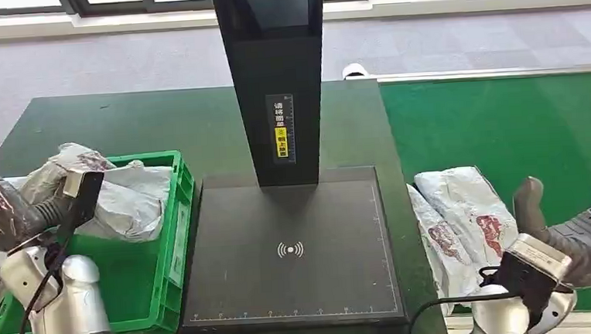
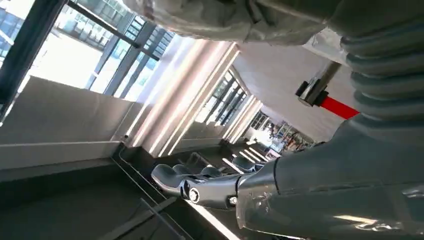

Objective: Moved the parcel from conveyor to table for the left to box.

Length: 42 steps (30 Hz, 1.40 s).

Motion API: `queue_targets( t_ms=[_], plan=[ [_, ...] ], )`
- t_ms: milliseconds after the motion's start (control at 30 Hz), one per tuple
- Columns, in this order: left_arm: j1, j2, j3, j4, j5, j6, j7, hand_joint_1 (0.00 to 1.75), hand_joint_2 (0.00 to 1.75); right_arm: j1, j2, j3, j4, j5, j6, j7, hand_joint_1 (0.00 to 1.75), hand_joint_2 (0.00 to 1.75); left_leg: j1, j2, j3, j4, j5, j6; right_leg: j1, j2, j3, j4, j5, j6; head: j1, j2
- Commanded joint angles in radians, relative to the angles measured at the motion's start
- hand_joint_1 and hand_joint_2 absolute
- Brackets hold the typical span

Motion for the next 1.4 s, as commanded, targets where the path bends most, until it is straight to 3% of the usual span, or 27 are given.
queue_targets(
  t_ms=[33, 733, 767, 1400],
  plan=[
    [-0.131, -0.133, 0.245, 0.034, 0.418, -0.001, -0.38, 0.0, 0.0, 0.015, 0.034, -0.014, 0.088, 0.002, 0.002, -0.001, 0.0, 1.75, 0.002, -0.001, 0.0, 0.0, 0.0, -0.001, 0.002, -0.001, 0.001, -0.002, 0.001, -0.001, 0.0, 0.0],
    [-0.156, -0.133, 0.289, 0.054, 0.377, -0.001, -0.397, 0.0, 0.0, 0.0, 0.034, -0.029, 0.108, -0.007, 0.002, -0.001, 0.0, 1.75, 0.001, -0.001, -0.001, 0.0, 0.0, 0.0, 0.001, -0.001, 0.0, -0.001, 0.0, -0.001, 0.0, 0.0],
    [-0.157, -0.133, 0.293, 0.053, 0.363, -0.001, -0.402, 0.0, 1.75, -0.002, 0.034, -0.032, 0.11, -0.008, 0.002, -0.001, 0.0, 1.75, 0.002, -0.001, -0.001, -0.001, 0.001, 0.0, 0.002, -0.001, 0.001, -0.002, 0.001, -0.001, 0.0, 0.0],
    [-0.182, -0.161, 0.377, 0.038, 0.311, -0.001, -0.444, 0.0, 1.75, -0.021, 0.034, -0.046, 0.136, -0.021, 0.002, -0.001, 0.0, 1.75, 0.002, -0.001, -0.001, -0.001, 0.001, -0.001, 0.002, -0.001, 0.0, -0.002, 0.001, -0.001, 0.0, 0.0]
  ],
)
